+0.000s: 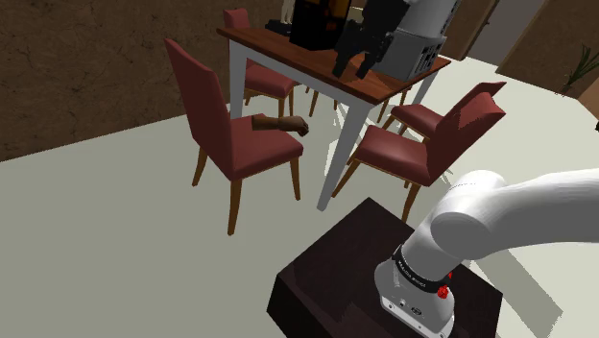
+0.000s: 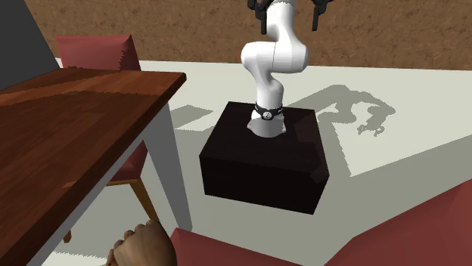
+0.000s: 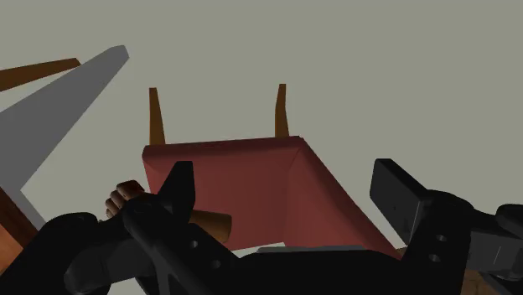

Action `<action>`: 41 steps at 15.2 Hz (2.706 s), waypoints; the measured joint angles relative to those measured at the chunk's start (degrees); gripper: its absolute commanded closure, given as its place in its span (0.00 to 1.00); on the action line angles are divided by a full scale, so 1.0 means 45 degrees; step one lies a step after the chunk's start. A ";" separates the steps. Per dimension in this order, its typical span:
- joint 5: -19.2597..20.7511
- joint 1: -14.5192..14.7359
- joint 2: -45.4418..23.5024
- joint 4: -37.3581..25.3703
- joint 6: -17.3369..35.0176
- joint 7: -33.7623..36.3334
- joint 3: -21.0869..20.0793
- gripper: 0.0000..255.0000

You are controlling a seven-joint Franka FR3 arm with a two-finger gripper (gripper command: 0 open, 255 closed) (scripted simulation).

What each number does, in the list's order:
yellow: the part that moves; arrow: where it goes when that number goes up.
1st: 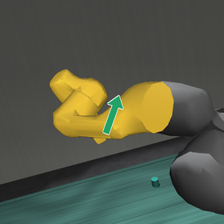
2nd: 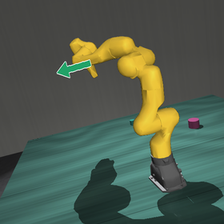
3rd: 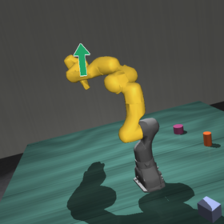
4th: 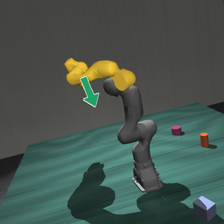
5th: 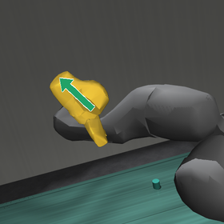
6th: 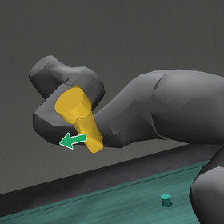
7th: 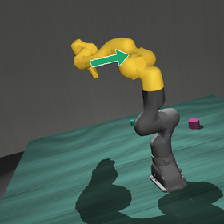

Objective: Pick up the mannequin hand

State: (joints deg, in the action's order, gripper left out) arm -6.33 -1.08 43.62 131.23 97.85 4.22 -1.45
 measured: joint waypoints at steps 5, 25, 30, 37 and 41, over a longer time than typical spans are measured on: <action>0.0493 0.0104 -0.0921 0.0145 0.0756 -0.1450 0.0559 0.00; 0.2131 0.0604 -0.9399 -0.2732 0.5174 -1.0125 0.2811 0.00; 0.2265 0.0521 -1.1855 -0.4410 0.5835 -1.1812 0.2776 0.00; 0.2578 0.0198 -1.5407 -0.7630 0.6135 -1.4044 0.2544 0.00; 0.2701 0.0116 -1.6572 -0.8357 0.6578 -1.4506 0.2444 0.00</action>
State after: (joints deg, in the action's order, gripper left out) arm 5.82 -0.56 -30.95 93.62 127.45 -61.05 9.55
